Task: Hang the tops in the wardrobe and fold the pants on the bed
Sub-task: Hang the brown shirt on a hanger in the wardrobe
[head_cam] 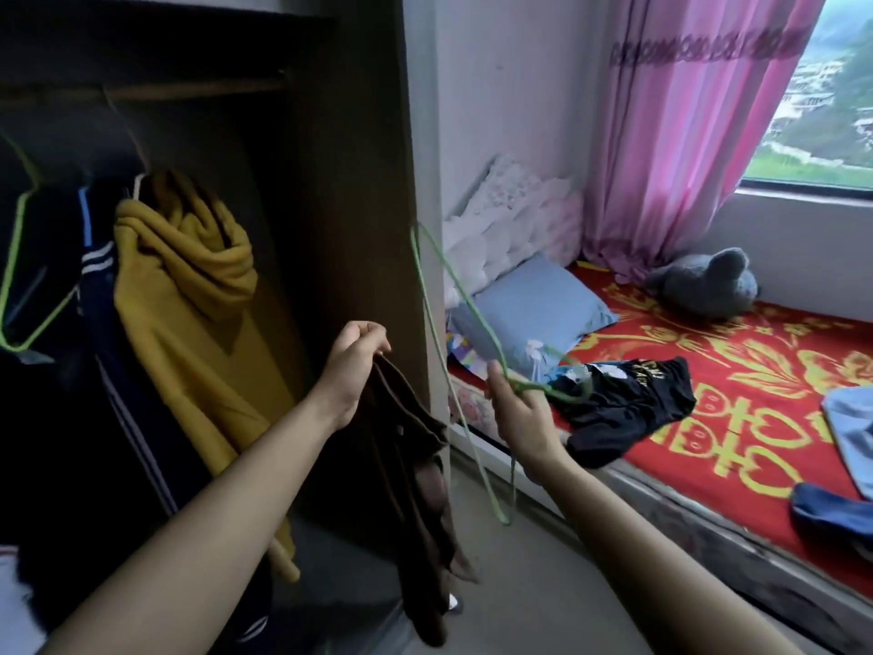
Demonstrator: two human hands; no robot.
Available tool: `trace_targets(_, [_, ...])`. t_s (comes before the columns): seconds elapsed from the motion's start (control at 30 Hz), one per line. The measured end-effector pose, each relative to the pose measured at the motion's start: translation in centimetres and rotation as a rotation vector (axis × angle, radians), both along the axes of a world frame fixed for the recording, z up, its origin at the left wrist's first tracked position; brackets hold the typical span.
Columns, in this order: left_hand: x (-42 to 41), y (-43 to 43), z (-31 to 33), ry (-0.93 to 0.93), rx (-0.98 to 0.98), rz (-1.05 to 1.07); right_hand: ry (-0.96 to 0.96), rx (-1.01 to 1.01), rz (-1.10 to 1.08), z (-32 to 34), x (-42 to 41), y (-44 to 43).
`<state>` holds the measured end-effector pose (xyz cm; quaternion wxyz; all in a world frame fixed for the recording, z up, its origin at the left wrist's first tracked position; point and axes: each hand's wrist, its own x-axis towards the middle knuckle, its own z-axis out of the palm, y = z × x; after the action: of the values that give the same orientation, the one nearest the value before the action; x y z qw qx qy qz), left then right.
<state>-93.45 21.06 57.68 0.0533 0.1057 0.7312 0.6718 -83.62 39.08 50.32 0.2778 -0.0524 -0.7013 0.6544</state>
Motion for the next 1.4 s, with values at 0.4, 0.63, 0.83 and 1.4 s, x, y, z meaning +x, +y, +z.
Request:
trace_targets(0.4, [6.2, 5.1, -1.3, 0.336, -0.438, -0.191, -0.427, 0.255, 0.191, -2.7, 4.2, 5.5])
trace_targets(0.63, [7.7, 4.9, -3.4, 0.292, -0.572, -0.168, -0.412, -0.012, 0.222, -1.6, 6.2, 8.1])
trace_targets(0.83, [9.6, 7.1, -2.2, 0.333, -0.434, -0.309, -0.457, 0.035, 0.284, -3.0, 7.0, 7.2])
trace_targets(1.4, [6.7, 5.9, -3.8, 0.421, -0.833, -0.018, -0.362, 0.451, -0.124, 1.1, 7.0, 10.1])
